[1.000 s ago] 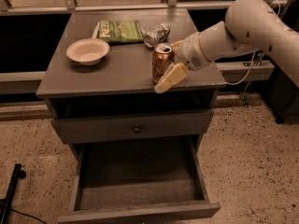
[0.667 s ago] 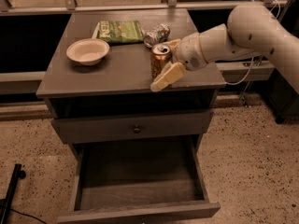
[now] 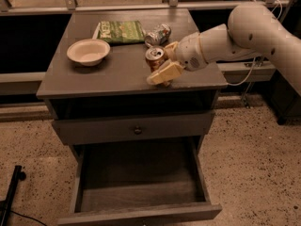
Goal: Place orange can into middle drawer
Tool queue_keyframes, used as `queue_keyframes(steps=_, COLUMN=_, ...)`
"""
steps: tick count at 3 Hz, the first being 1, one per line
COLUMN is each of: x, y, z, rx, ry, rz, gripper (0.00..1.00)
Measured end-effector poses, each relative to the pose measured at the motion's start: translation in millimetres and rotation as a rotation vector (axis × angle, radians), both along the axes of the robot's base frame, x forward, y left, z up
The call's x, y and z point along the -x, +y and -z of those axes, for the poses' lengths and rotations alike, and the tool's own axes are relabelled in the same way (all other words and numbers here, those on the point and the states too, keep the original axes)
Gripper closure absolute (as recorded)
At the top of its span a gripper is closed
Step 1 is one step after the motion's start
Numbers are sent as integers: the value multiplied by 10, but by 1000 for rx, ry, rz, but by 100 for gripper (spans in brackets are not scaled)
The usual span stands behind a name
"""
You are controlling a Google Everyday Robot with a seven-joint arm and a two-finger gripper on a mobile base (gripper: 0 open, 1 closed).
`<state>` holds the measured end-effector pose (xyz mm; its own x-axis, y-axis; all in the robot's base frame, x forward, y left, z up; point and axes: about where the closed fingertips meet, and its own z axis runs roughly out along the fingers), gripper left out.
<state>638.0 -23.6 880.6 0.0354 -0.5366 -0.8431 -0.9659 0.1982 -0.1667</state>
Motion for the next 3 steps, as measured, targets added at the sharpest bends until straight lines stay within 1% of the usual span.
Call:
queue_keyframes(steps=2, x=0, y=1, z=0, rx=0, ry=0, rz=0, gripper=77)
queue_keyframes(steps=3, x=10, y=9, z=-1, rx=-8, ry=-1, rz=-10, gripper=100)
